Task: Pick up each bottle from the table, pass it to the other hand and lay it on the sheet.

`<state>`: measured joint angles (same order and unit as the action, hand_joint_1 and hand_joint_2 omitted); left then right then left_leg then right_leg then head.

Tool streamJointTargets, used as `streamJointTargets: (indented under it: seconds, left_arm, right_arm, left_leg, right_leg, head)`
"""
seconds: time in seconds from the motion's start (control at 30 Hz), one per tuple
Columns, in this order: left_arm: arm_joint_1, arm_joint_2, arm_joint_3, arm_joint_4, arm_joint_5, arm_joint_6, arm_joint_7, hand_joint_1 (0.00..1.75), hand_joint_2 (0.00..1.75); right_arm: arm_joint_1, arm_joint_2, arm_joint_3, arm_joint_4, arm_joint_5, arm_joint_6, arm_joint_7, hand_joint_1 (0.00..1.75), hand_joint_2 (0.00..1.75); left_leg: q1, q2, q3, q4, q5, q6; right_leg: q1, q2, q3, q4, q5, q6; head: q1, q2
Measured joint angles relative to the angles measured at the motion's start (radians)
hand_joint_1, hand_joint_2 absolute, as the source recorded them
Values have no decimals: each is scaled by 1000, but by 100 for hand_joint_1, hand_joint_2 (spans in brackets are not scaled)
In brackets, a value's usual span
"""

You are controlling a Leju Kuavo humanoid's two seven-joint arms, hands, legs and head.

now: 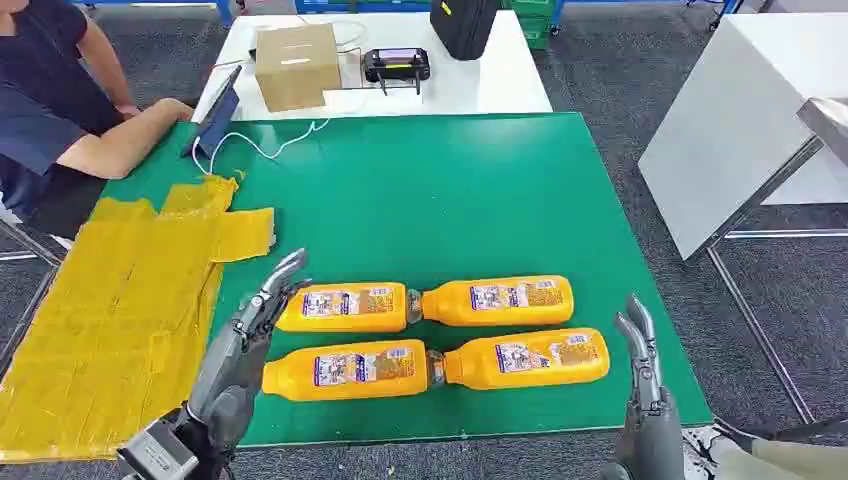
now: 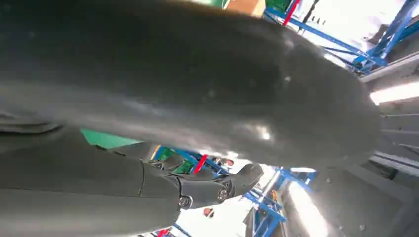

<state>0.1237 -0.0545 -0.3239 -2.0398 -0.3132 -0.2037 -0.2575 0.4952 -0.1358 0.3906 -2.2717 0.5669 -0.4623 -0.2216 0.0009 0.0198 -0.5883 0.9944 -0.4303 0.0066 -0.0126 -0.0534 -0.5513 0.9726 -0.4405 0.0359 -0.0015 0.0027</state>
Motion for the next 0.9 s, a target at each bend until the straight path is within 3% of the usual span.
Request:
streamJointTargets:
  seconds: [0.03,0.07,0.17,0.23,0.3,0.37,0.47,0.63,0.67,0.7,0.83,0.87,0.9]
  left_arm:
    - [0,0,0,0,0,0,0,175,0]
    - [0,0,0,0,0,0,0,175,0]
    - [3,0,2,0,35,31,-13,175,0]
    - [5,5,60,-13,226,63,-44,175,0]
    - [-10,6,188,-21,410,-20,-42,175,0]
    - [-10,3,278,-26,428,-65,-40,175,0]
    - [-8,-16,347,-37,415,-92,-45,175,0]
    - [-8,-34,388,-50,405,-89,-48,175,0]
    - [-8,-37,392,-51,404,-88,-48,175,0]
    - [-7,-38,394,-52,401,-88,-45,44,0]
    - [-2,-40,398,-56,389,-87,-1,44,0]
    - [1,-40,399,-56,388,-87,12,0,0]
    - [3,-40,399,-56,388,-87,15,0,0]
  right_arm:
    - [0,0,0,0,0,0,0,124,0]
    - [0,0,0,0,0,0,0,175,0]
    - [-11,-3,0,0,-33,26,-3,175,0]
    - [-115,-9,-39,11,-183,204,-10,175,0]
    - [-215,23,-150,37,-246,428,-24,175,0]
    - [-267,48,-230,56,-249,500,-36,175,0]
    - [-300,86,-296,66,-246,537,-65,175,0]
    - [-309,129,-331,70,-257,549,-74,175,0]
    - [-313,135,-333,70,-261,552,-72,35,0]
    - [-315,140,-334,70,-260,556,-61,0,0]
    - [-316,151,-334,76,-237,568,5,0,0]
    - [-315,152,-334,79,-235,571,17,0,0]
    - [-315,153,-334,81,-235,573,21,0,0]
  left_leg:
    - [0,0,0,0,0,0]
    - [0,0,0,0,0,0]
    - [0,0,-4,-1,0,0]
    - [0,10,-3,-1,0,0]
    - [0,13,1,-1,2,0]
    - [1,7,2,0,3,1]
    - [1,3,-2,0,4,2]
    - [0,3,-4,0,5,2]
    - [0,3,-4,0,4,2]
    - [0,3,-4,0,4,2]
    - [0,3,-5,0,4,2]
    - [0,3,-5,0,4,2]
    - [0,3,-5,0,4,2]
  right_leg:
    - [0,0,0,0,0,0]
    - [0,0,0,0,0,0]
    - [1,0,3,0,0,0]
    - [1,6,-2,0,3,-2]
    - [1,10,-3,0,4,-2]
    - [2,4,-10,0,3,-1]
    - [1,0,-1,0,4,-1]
    - [1,0,-3,0,4,-1]
    - [1,0,-3,0,4,-1]
    - [1,0,-3,0,4,-1]
    - [1,0,-4,0,4,-1]
    - [1,0,-4,0,4,-1]
    - [1,0,-4,0,4,-1]
  head:
    - [0,0]
    - [0,0]
    - [0,0]
    - [0,0]
    - [-1,0]
    - [0,0]
    - [0,0]
    - [0,0]
    - [0,0]
    - [0,0]
    - [0,0]
    - [0,0]
    - [0,0]
